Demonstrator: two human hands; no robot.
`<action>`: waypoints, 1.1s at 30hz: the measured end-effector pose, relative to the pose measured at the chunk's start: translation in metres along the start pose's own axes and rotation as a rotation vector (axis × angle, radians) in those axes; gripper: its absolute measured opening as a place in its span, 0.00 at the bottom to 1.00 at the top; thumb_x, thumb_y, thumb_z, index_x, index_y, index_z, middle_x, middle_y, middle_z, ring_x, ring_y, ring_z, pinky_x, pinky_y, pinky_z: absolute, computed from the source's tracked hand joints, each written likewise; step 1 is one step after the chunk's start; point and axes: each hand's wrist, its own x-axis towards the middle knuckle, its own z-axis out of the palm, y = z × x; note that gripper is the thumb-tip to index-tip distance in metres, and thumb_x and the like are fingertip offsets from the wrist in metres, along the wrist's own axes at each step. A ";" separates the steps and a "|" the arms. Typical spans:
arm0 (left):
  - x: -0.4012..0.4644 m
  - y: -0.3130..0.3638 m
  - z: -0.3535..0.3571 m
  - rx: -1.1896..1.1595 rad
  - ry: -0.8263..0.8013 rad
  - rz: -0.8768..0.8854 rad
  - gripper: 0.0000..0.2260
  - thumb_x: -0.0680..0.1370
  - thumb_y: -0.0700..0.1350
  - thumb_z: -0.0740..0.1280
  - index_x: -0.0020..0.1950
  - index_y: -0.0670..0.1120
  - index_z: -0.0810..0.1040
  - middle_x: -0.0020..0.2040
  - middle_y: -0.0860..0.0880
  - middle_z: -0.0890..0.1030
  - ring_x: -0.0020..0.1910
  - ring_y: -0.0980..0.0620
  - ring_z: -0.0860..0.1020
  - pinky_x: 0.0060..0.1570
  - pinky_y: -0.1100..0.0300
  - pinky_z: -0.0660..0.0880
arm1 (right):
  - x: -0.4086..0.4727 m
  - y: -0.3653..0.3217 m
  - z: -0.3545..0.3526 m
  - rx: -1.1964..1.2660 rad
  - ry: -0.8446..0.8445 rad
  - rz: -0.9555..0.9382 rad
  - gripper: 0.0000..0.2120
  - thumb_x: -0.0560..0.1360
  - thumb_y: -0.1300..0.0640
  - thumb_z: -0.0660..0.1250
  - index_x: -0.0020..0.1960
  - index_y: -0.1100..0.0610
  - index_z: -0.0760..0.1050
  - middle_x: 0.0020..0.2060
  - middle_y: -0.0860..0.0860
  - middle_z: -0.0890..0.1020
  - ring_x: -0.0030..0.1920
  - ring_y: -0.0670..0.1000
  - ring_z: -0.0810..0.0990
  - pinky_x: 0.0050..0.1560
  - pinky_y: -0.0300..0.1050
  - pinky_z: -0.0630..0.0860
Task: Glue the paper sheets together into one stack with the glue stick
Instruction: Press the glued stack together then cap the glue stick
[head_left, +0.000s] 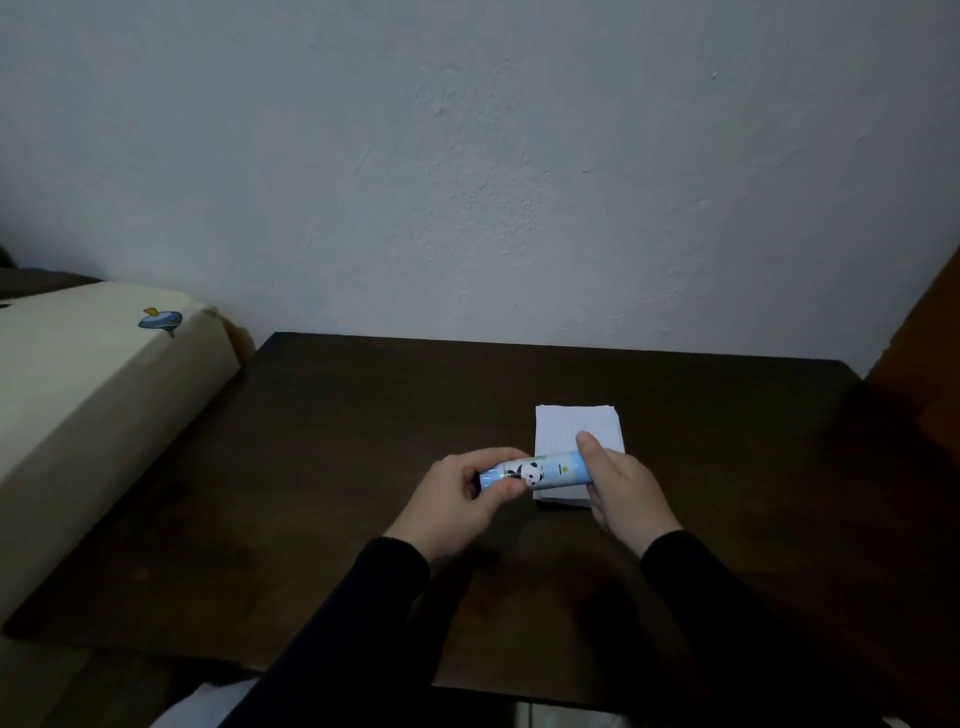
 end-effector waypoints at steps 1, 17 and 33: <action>0.000 0.000 0.001 0.014 0.010 0.006 0.12 0.78 0.47 0.67 0.61 0.57 0.79 0.54 0.60 0.80 0.52 0.65 0.76 0.50 0.71 0.71 | 0.001 0.001 -0.001 0.022 0.000 0.019 0.20 0.81 0.43 0.55 0.49 0.58 0.76 0.32 0.48 0.73 0.32 0.44 0.71 0.32 0.36 0.65; 0.030 -0.004 0.019 0.127 0.130 -0.122 0.19 0.76 0.45 0.70 0.64 0.56 0.70 0.56 0.57 0.76 0.49 0.64 0.74 0.47 0.69 0.70 | 0.041 0.021 -0.018 -0.329 0.196 -0.164 0.12 0.79 0.46 0.62 0.56 0.53 0.74 0.55 0.50 0.73 0.54 0.45 0.73 0.51 0.36 0.70; 0.081 -0.028 0.030 0.034 0.291 -0.224 0.20 0.76 0.43 0.70 0.65 0.53 0.69 0.60 0.54 0.76 0.53 0.60 0.72 0.53 0.64 0.70 | 0.086 0.044 -0.023 -0.561 0.217 0.060 0.22 0.77 0.51 0.66 0.68 0.58 0.70 0.62 0.54 0.71 0.62 0.52 0.71 0.63 0.44 0.70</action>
